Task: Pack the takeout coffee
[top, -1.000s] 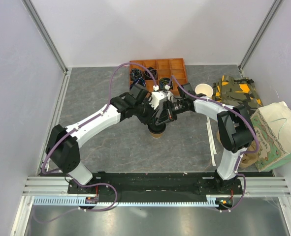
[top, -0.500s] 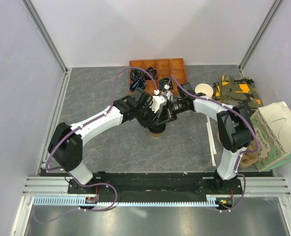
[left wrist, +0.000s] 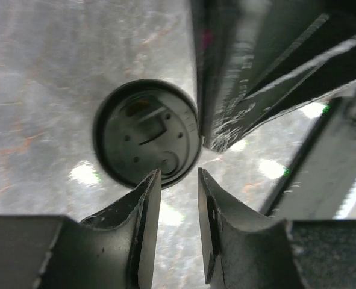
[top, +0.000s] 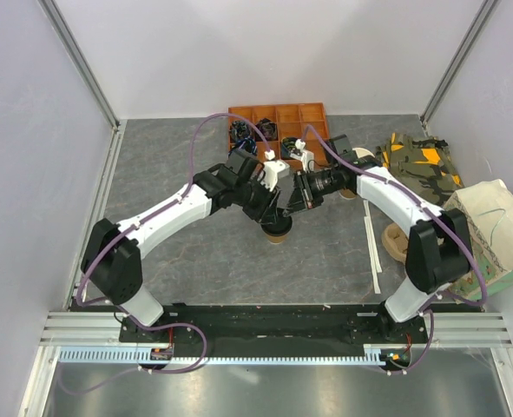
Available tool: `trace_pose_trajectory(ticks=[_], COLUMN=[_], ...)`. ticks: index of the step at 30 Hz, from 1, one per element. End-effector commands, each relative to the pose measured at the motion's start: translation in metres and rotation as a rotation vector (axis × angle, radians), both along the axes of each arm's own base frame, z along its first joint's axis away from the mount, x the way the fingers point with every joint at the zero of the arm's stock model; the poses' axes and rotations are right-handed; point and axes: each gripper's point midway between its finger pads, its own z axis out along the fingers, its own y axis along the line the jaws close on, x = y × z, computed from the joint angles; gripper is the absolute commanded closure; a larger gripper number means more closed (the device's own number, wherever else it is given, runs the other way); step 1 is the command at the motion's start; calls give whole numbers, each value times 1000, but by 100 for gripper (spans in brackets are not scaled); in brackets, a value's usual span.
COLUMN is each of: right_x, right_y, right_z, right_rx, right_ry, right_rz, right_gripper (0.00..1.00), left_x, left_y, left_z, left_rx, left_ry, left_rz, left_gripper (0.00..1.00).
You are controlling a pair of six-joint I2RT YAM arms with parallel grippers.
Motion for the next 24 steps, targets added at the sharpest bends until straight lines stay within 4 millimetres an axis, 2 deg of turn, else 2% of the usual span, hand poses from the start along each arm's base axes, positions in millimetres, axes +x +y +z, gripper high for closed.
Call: trace_pose_trajectory(ticks=[1,2,3,4,5,8,12,14,16,19,24], right_x=[2,5,2,1,0,-1,-10,-17,-14,-14,-19], right_y=[-30,-37,-39,-42,-43,-46,-30,-19,-18,-13,-3], right_z=[-4,0,-2,-2,2,1,7,9,9,6,-4], right_rx=[-193,-222,-229,-238,-236,-278,-351,-382,-431,-476,-512], right_ry=[-209,-259,-274,-286,-310,-361,-495,-564,-609,-636,-651], right_rz=[-14,-35,-27,-34,-38,-32,36,87,88,105,124], right_gripper=[82,81,82,82,81,82,82,82,82,83,83], left_x=[11,-2,-2,-4,-7,-14,-16,-14,-5,3,4], left_y=[-10,-15,-7,-14,-15,-19,-18,-19,-19,-17,-14], left_z=[20,38,33,56,58,47,21,13,10,-3,-21], left_rx=[-272,-395,-447,-557,-581,-610,-598,-586,-567,-533,-510], left_ry=[193,272,332,354,384,496,596,618,610,625,675], left_rz=[48,-29,-3,-35,-38,-13,59,78,103,150,194], left_gripper=[63,63,64,64,64,64,67,68,69,71,73])
